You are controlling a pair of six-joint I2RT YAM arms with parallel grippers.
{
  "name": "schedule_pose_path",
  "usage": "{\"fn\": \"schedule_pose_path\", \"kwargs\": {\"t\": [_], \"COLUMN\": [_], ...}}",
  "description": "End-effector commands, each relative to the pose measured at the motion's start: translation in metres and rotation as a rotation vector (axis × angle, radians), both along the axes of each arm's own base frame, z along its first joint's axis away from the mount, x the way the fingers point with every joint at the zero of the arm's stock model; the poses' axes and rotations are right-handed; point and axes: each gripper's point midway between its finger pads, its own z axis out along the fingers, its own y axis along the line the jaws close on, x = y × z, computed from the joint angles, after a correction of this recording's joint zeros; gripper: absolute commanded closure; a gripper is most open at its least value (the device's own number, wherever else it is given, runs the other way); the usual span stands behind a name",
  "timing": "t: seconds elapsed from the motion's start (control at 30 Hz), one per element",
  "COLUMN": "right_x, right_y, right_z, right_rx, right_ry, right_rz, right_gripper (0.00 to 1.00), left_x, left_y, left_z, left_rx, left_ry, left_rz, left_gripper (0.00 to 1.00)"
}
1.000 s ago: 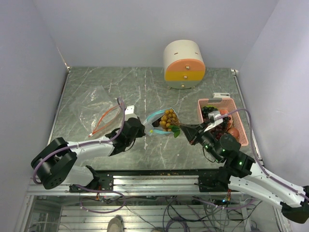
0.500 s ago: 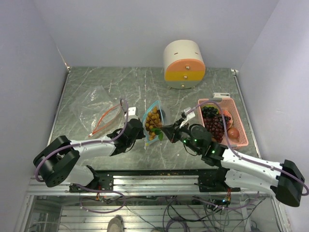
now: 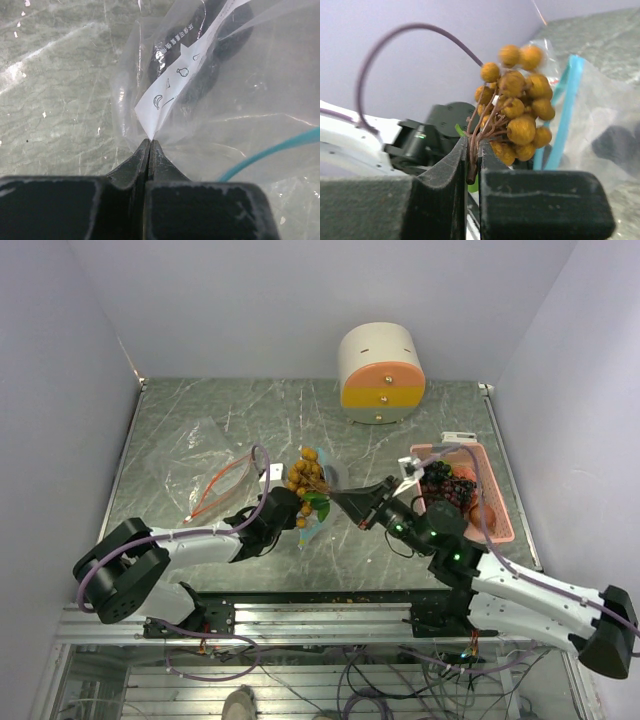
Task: Open the zip-top bag and remove the fake food
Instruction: Pick up the fake fruit from the zipper food storage bag, then place the fake fruit in the bin.
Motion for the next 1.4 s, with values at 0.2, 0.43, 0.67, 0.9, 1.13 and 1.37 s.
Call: {"fn": "schedule_pose_path", "kwargs": {"t": [0.2, 0.43, 0.67, 0.9, 1.13, 1.37], "right_x": [-0.002, 0.039, 0.051, 0.087, 0.118, 0.143], "right_y": [-0.058, -0.141, -0.236, -0.280, -0.309, -0.328], "right_z": [0.061, 0.053, 0.036, 0.022, -0.038, -0.078], "right_rx": [0.139, -0.126, -0.445, -0.666, -0.901, -0.895], "right_ry": [-0.096, -0.109, -0.073, -0.005, 0.206, 0.265], "right_rz": [-0.166, -0.636, -1.187, -1.355, -1.451, -1.436], "right_gripper": [1.00, 1.00, 1.00, 1.00, 1.00, 1.00], "left_x": [0.001, 0.000, 0.000, 0.001, -0.002, -0.004], "left_y": [-0.001, 0.002, -0.001, -0.003, 0.007, 0.013], "left_z": [0.010, 0.012, 0.005, 0.008, 0.009, 0.006], "left_rx": [-0.008, -0.005, -0.005, -0.006, 0.014, 0.033], "left_ry": [-0.031, -0.035, -0.023, -0.028, -0.036, -0.037], "left_rz": [0.001, 0.003, -0.005, -0.011, 0.005, 0.010], "left_gripper": [0.92, 0.92, 0.92, 0.92, 0.92, 0.92]}}
